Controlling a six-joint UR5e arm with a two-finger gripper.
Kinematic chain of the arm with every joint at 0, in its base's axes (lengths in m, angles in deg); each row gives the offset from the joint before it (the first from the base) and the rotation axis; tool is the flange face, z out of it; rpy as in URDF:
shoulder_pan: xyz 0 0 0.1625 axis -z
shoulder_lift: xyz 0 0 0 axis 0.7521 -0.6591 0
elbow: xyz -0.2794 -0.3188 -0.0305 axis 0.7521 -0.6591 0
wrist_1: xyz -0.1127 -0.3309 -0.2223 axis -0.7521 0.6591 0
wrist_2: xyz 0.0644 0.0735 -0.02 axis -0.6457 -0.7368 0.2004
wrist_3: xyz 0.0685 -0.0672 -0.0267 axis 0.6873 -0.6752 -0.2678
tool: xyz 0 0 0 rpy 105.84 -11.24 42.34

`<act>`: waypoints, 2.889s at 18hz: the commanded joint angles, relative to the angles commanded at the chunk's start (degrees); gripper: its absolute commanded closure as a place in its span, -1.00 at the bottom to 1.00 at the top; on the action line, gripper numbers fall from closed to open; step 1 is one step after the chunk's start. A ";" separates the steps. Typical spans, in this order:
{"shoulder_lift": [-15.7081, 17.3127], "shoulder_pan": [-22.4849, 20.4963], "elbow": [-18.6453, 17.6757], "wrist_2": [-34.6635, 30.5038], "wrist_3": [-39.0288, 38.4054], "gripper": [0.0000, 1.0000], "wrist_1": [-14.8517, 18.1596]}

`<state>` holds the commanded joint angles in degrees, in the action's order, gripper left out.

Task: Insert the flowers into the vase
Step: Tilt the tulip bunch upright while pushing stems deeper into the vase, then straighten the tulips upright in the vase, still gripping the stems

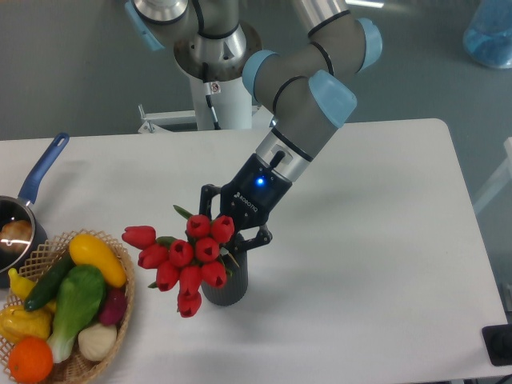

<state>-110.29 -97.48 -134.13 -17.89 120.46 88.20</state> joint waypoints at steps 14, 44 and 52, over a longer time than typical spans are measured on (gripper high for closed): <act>0.00 -1.23 -2.63 0.61 3.59 0.93 -0.09; -2.11 -4.39 -6.50 7.03 15.47 0.70 0.00; -2.11 -5.18 -6.68 9.92 16.96 0.47 0.09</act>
<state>-112.40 -102.66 -140.81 -7.96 137.42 88.29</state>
